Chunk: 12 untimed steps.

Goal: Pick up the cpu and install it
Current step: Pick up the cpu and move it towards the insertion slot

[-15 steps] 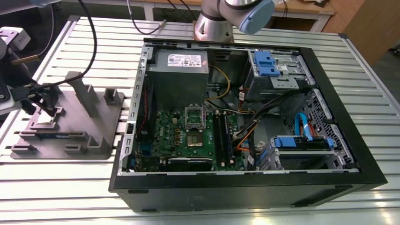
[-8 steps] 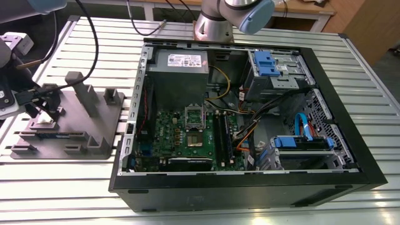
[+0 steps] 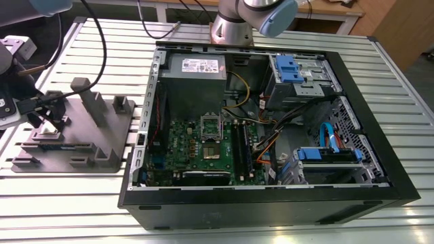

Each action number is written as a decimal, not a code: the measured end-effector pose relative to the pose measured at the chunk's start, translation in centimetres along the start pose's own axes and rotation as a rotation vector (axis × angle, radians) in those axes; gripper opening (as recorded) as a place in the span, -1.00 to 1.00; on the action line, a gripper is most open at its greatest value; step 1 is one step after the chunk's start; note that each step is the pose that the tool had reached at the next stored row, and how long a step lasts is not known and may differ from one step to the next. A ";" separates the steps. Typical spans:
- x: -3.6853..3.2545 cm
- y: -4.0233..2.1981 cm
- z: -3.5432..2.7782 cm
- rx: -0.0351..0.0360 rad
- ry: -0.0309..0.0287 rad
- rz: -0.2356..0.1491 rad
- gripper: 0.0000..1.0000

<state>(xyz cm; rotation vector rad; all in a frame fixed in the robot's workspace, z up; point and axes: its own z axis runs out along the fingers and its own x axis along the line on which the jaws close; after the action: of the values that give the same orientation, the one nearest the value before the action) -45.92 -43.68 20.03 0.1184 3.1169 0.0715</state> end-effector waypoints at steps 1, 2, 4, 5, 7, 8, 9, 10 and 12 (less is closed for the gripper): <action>0.01 0.00 0.04 -0.0001 -0.0001 0.000 0.09; 0.02 0.00 0.04 0.0000 0.0000 0.000 0.09; 0.02 0.00 0.04 0.0001 0.0001 0.000 0.09; 0.02 0.00 0.04 0.0001 0.0002 0.000 0.09; 0.02 0.00 0.04 0.0001 0.0001 0.000 0.11; 0.02 0.00 0.04 0.0001 0.0001 0.000 0.22; 0.02 0.00 0.04 0.0001 0.0001 0.000 0.22; 0.02 0.00 0.05 0.0001 0.0001 0.000 0.22; 0.03 0.00 0.14 -0.0012 0.0001 -0.004 0.36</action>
<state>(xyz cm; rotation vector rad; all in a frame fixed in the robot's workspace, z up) -45.94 -43.67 19.89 0.1115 3.1171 0.0733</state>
